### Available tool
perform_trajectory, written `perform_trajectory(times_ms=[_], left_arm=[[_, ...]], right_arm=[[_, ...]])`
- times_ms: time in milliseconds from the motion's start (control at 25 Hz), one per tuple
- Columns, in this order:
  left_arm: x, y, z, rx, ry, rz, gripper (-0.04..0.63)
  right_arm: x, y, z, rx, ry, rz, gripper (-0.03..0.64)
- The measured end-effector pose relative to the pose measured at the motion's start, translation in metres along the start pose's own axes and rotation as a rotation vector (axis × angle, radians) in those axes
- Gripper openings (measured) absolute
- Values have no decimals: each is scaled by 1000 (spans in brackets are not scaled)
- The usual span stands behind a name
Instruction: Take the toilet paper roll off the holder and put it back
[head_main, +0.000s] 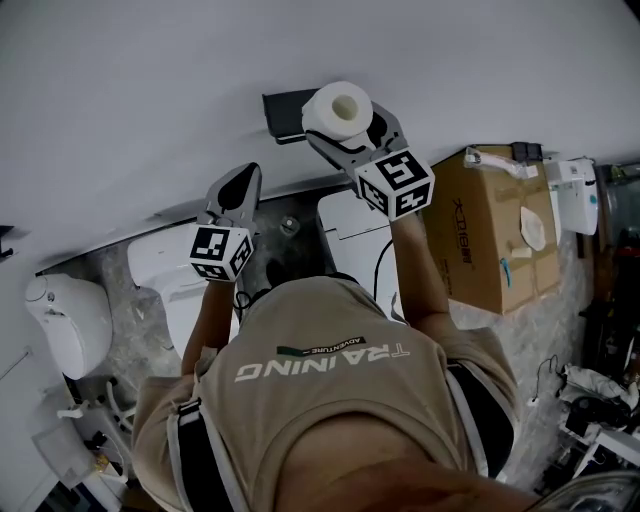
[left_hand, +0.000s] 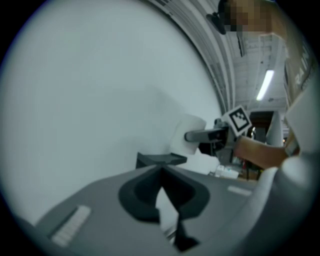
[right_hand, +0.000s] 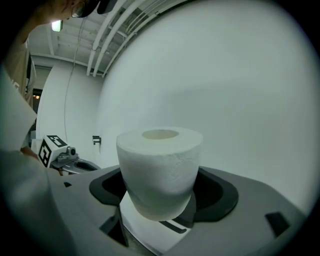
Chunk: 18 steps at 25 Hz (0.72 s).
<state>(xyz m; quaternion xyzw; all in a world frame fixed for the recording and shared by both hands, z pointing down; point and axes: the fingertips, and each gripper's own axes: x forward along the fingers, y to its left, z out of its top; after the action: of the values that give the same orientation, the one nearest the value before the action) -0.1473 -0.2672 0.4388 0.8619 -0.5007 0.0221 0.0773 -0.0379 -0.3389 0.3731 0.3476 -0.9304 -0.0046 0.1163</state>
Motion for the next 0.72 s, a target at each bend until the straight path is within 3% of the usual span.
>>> perform_trajectory(times_ms=[400,720], left_arm=[[-29,-12,2,6,-5,140,5],[-45,-31,-8,-2,27,174,5]], right_arm=[[55,-28,-11,24,112,44,370],[71,-28,-19,58,146,68,370]])
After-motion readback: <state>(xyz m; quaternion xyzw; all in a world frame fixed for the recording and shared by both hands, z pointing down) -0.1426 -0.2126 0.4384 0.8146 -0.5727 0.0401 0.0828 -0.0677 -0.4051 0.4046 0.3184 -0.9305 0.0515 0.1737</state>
